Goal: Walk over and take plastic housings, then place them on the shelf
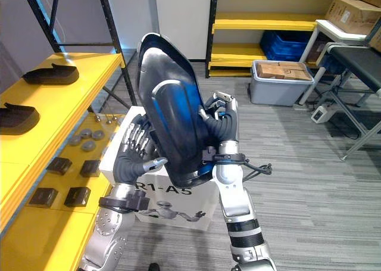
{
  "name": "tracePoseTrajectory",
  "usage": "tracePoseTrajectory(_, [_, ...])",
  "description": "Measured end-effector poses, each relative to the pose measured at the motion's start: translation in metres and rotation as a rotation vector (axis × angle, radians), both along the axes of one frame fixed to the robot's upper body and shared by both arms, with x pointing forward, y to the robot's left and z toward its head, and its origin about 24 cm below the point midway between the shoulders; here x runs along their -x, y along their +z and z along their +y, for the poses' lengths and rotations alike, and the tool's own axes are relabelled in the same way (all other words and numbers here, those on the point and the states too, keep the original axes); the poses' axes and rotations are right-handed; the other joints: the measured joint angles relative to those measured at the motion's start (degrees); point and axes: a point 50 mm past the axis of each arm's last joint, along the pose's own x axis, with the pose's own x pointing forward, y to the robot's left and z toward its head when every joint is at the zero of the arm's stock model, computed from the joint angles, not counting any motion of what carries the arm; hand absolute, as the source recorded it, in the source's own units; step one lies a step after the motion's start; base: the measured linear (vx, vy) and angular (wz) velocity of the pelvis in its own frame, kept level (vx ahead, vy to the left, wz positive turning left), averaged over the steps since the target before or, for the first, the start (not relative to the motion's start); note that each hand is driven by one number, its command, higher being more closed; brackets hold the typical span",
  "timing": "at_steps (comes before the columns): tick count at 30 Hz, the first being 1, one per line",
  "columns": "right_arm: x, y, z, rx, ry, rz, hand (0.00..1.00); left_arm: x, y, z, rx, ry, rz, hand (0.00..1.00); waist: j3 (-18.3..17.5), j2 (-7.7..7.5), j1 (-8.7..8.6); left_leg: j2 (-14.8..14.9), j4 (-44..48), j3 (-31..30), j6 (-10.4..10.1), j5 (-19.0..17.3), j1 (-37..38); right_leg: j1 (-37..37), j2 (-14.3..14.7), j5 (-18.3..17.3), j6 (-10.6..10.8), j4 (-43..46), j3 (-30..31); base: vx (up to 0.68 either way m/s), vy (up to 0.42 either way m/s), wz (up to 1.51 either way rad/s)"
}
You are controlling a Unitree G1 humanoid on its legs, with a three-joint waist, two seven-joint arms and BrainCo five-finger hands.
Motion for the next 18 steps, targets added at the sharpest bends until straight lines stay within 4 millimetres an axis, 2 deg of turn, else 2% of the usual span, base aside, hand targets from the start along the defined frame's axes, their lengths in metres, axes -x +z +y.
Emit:
tracePoseTrajectory(4, [0.0, -0.001, 0.003, -0.001, 0.005, 0.0, 1.0, -0.005, -0.004, -0.001, -0.002, 0.023, 0.028, 0.0, -0.01, 0.01, -0.2, 0.18, -0.02, 0.35, 0.03, 0.11, -0.01, -0.28, 0.19, 0.18, -0.16, -0.01, 0.75, -0.03, -0.004, -0.06])
tracePoseTrajectory(8, [0.003, -0.003, 0.02, 0.017, 0.07, 0.005, 1.0, -0.007, -0.018, -0.006, -0.033, 0.037, 0.1, 0.0, -0.4, 0.0, -0.48, 0.46, -0.02, 0.95, 0.03, 0.18, -0.57, -0.99, 0.42, 0.74, -0.19, -0.37, 1.23, -0.01, -0.001, -0.08])
tracePoseTrajectory(14, [0.007, -0.011, 0.024, 0.015, 0.081, 0.034, 1.0, -0.01, -0.029, -0.005, -0.039, 0.083, 0.166, 0.0, -1.12, 0.05, -0.36, 0.6, 0.0, 0.78, 0.02, 0.45, -1.15, -1.34, 0.58, 0.96, -0.26, -0.6, 1.18, 0.0, -0.001, 0.01])
tracePoseTrajectory(15, [0.008, -0.015, 0.024, 0.015, 0.08, 0.045, 1.0, -0.01, -0.032, -0.005, -0.043, 0.089, 0.181, 1.0, -1.38, 0.04, -0.36, 0.63, 0.0, 0.78, 0.02, 0.45, -1.17, -1.37, 0.6, 0.97, -0.26, -0.6, 1.18, 0.0, 0.0, 0.0])
tracePoseTrajectory(18, [0.012, -0.027, 0.026, 0.01, 0.079, 0.087, 1.0, -0.011, -0.039, -0.003, -0.024, 0.112, 0.228, 1.0, -1.74, 0.07, -0.47, 0.81, -0.01, 0.78, -0.08, 0.56, -1.2, -1.48, 0.79, 1.01, -0.33, -0.57, 1.18, 0.0, 0.0, 0.0])
